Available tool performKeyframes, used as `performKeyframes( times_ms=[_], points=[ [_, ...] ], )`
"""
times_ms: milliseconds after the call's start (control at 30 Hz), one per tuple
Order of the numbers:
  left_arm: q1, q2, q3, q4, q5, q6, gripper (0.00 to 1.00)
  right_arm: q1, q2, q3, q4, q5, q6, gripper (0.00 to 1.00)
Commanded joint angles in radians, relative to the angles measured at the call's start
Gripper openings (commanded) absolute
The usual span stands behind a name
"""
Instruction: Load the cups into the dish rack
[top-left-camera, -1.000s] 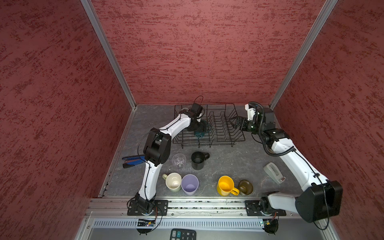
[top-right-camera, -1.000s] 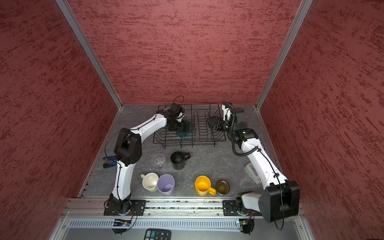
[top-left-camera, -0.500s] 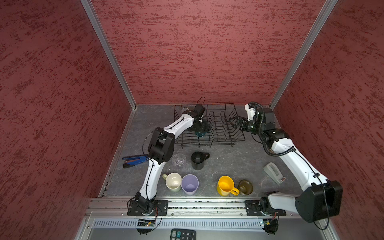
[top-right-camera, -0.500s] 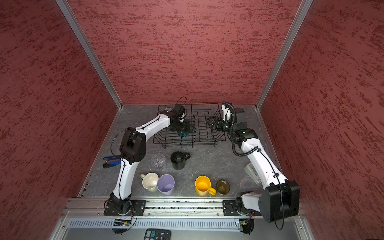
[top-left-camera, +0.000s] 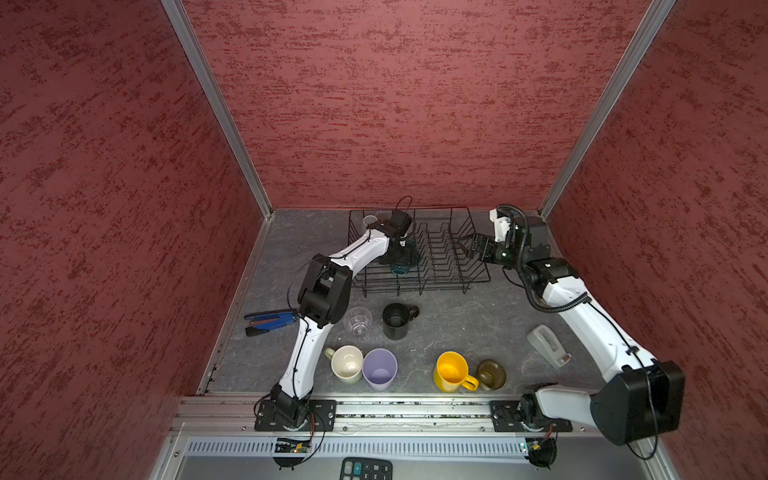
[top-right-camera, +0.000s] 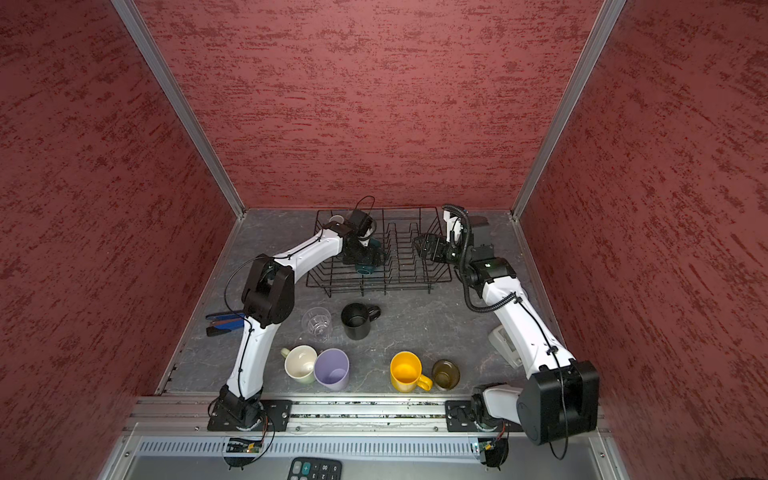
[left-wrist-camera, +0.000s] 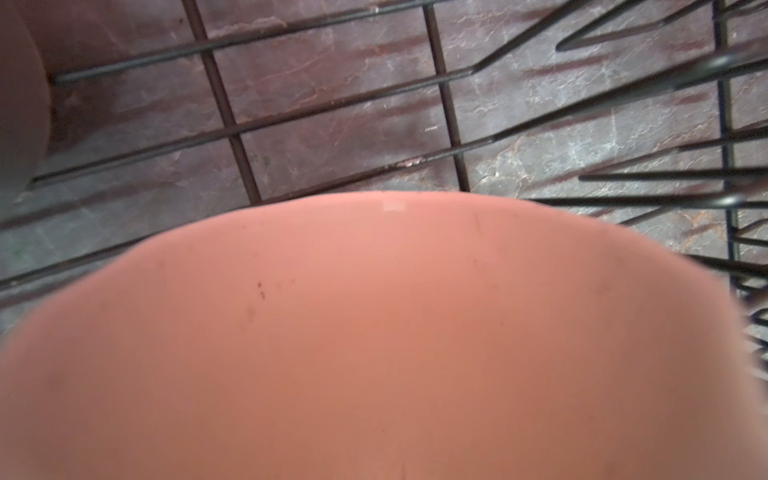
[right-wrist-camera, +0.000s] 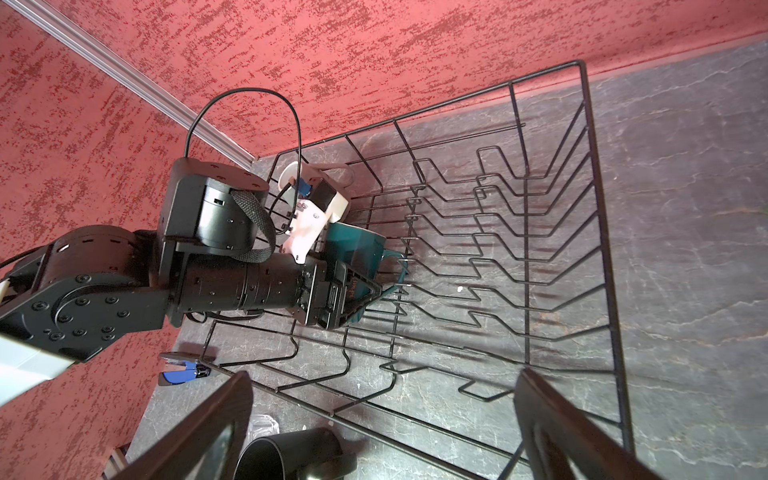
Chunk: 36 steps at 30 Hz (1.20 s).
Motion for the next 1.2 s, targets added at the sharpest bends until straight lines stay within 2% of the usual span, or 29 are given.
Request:
performKeyframes(
  times_ms=[0,200,267,367,467,567,767,933,1167],
  points=[
    [0.005,-0.089,-0.022,0.025,0.010,-0.008,0.35,-0.006,0.005,0.007,0.024,-0.002,-0.006,0.99],
    [0.020,-0.170,-0.059,0.062,0.055,-0.025,0.25,-0.007,0.010,0.011,0.024,-0.004,-0.006,0.99],
    [0.022,-0.201,-0.072,0.078,0.072,-0.027,0.18,-0.006,0.009,0.012,0.024,-0.007,-0.006,0.99],
    [0.031,-0.261,-0.103,0.108,0.107,-0.045,0.13,-0.005,0.008,0.016,0.017,-0.006,-0.008,0.99],
    [0.060,-0.342,-0.174,0.194,0.190,-0.093,0.07,-0.006,0.003,0.021,0.020,-0.020,-0.012,0.99],
    [0.100,-0.431,-0.273,0.320,0.281,-0.167,0.00,-0.007,-0.010,0.009,0.064,-0.085,0.006,0.98],
    [0.118,-0.554,-0.384,0.465,0.354,-0.238,0.00,-0.004,-0.024,-0.051,0.196,-0.194,0.111,0.94],
    [0.112,-0.587,-0.415,0.476,0.376,-0.235,0.00,0.011,0.010,-0.095,0.373,-0.304,0.268,0.83],
    [0.099,-0.614,-0.469,0.523,0.405,-0.232,0.00,0.087,0.085,-0.063,0.441,-0.291,0.332,0.74]
  ],
)
